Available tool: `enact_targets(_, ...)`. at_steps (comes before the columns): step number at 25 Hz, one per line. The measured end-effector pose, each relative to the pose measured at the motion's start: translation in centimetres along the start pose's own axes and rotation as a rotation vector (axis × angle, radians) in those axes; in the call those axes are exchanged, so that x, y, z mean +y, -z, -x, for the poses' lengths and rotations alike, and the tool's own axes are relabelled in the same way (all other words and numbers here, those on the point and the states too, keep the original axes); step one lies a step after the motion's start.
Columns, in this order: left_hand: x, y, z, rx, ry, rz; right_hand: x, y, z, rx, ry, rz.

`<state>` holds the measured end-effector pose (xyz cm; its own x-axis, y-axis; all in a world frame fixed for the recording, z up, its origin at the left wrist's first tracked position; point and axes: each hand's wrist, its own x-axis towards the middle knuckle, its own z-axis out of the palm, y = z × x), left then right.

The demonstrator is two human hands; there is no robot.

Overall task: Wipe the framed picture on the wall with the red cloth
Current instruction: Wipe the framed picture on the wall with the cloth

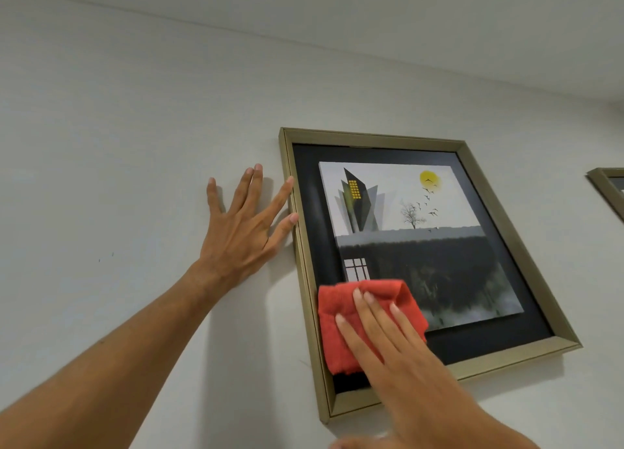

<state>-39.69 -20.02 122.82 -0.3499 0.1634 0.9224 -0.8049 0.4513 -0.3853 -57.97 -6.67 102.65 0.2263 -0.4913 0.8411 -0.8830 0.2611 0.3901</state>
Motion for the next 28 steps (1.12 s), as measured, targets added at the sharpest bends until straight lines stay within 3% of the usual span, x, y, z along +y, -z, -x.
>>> enact_targets(3, 0.1, 0.1, 0.0, 0.005, 0.002, -0.008, -0.4, 0.2, -0.3, -0.048, -0.075, 0.003)
enact_targets(6, 0.0, -0.2, 0.1, 0.011, -0.002, -0.023, 0.1, 1.3, -3.4, -0.002, -0.110, -0.208)
enact_targets(18, -1.6, -0.6, -4.1, 0.061, -0.016, -0.076, 6.2, 6.0, -17.0, 0.057, -0.127, -0.186)
enact_targets(22, -1.6, -0.3, -4.2, 0.053, -0.003, -0.059, 4.5, 4.9, -14.5, 0.064, -0.136, -0.229)
enact_targets(28, -1.0, 0.0, -3.2, 0.030, 0.005, -0.028, -0.6, 0.4, -3.8, 0.052, -0.142, -0.236)
